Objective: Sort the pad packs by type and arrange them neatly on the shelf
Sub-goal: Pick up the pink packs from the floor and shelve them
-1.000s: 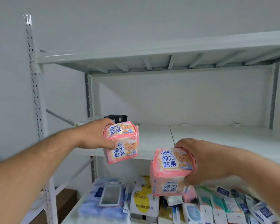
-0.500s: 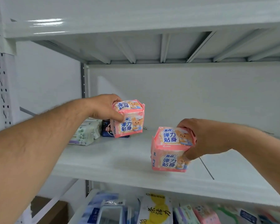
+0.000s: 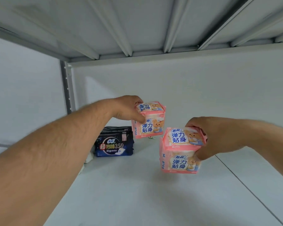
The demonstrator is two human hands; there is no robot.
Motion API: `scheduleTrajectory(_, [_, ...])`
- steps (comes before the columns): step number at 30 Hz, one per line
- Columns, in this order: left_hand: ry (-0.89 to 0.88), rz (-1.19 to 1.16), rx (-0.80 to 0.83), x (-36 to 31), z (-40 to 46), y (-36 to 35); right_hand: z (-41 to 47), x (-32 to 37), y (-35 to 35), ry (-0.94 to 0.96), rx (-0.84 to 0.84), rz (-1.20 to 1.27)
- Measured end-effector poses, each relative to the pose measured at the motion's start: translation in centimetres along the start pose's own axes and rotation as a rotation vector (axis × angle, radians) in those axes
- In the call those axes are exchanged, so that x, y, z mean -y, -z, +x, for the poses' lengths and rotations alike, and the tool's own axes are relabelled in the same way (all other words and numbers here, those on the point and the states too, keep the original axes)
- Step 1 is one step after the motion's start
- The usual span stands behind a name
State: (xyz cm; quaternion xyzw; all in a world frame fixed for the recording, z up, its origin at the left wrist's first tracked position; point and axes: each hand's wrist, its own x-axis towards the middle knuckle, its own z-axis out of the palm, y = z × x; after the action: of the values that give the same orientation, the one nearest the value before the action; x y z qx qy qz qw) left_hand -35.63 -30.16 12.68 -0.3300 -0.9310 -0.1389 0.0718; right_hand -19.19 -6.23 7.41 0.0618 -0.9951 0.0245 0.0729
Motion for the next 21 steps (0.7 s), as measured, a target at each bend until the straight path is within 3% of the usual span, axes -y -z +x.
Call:
scheduleTrajectory(9, [-0.121,0.046,0.158,4.8,10.1,-4.3,7.9,-0.1,-2.1,-0.091,0.018,-0.055])
scheduleTrajectory(21, [-0.063,0.092,0.281,8.4,15.2,-8.2,15.3,-1.4,-4.7,-0.115,0.089,-0.024])
